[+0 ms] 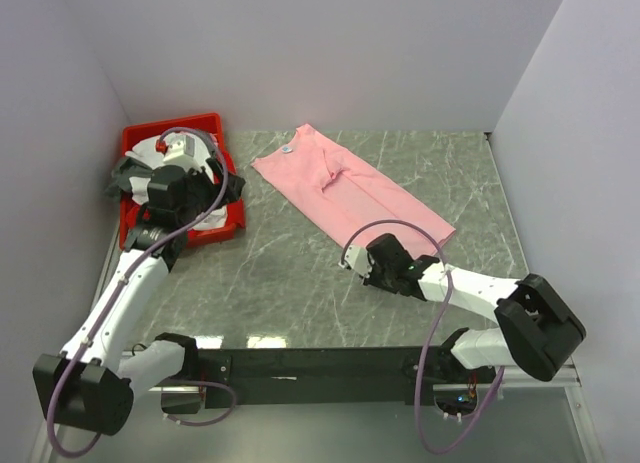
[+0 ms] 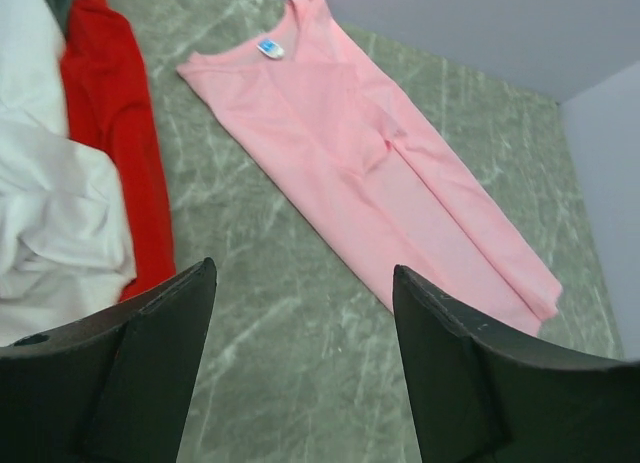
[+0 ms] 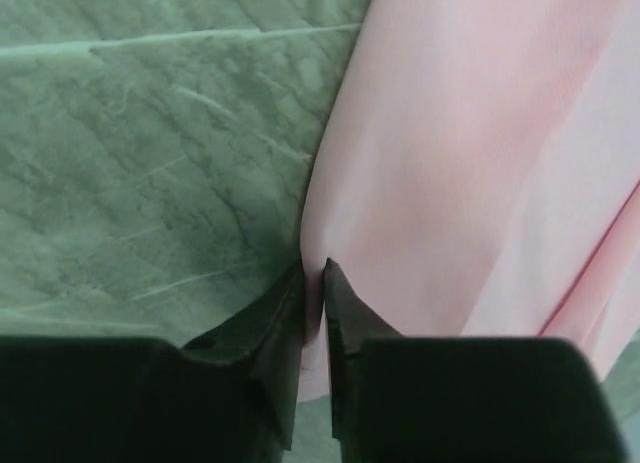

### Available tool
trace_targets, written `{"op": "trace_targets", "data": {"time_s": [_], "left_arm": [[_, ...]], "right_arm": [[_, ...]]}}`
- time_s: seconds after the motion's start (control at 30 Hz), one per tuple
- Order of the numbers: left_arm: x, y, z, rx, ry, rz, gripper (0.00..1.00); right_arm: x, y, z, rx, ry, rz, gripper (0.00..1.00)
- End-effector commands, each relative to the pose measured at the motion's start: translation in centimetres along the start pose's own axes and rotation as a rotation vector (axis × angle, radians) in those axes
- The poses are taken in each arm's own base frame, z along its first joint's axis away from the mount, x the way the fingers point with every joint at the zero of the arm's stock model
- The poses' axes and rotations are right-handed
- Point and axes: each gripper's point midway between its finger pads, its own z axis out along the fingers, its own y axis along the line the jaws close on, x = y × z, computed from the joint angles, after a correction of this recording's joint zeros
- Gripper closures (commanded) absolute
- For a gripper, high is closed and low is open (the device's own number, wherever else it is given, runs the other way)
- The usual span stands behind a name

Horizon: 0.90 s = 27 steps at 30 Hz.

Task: Fold and stack the t-shirts
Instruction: Fold the tshirt

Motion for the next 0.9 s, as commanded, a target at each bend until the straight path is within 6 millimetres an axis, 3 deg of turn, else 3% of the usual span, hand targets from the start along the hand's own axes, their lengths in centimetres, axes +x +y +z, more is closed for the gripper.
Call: {"op": "trace_targets", "data": {"time_s": [0.0,0.07,0.13,0.27,0.47,0.53,0.57,0.63,0.7,0.77,0.87], "left_arm": [[-0.1,-2.3,-2.0,0.127,-0.003,0.021,0.23],[0.2,-2.6,-2.8,0.158,-0.009,0.027,0.23],[0.6,-3.5,-3.5,0.217,-0.001,0.036,0.23],[1.6,-6.2,-4.8,0.397,0.026,0.059,0.22],[2.7,-8.0,-5.7,0.535,0.078,0.092,0.22],[2.7,-8.2,-5.9,0.55,0.078,0.115,0.22],[2.7,-8.5,-6.1,0.572,0.074,0.143,0.22],[3.2,-8.7,-6.2,0.6,0.084,0.17,0.21],[2.7,-9.5,-6.6,0.671,0.042,0.222,0.21],[3.4,-9.5,-6.0,0.691,0.053,0.236,0.19],[4.2,-9.9,-5.1,0.749,0.107,0.246,0.17]], "right_arm": [[-0.1,2.2,-0.3,-0.111,0.023,-0.03,0.85],[-0.9,3.0,-0.8,-0.149,-0.003,-0.054,0.93],[-2.3,5.5,-1.6,-0.251,-0.058,-0.092,0.97],[-5.7,9.1,-2.7,-0.374,-0.127,-0.17,0.98],[-12.8,13.3,-3.2,-0.516,-0.189,-0.252,0.96],[-13.9,14.0,-3.4,-0.568,-0.183,-0.257,0.86],[-14.9,14.2,-3.9,-0.603,-0.203,-0.261,0.79],[-14.8,14.0,-4.7,-0.614,-0.203,-0.282,0.58],[-15.5,12.9,-6.8,-0.605,-0.268,-0.283,0.42],[-16.3,11.4,-9.4,-0.585,-0.358,-0.277,0.34],[-15.3,8.3,-12.1,-0.577,-0.438,-0.233,0.23]]}}
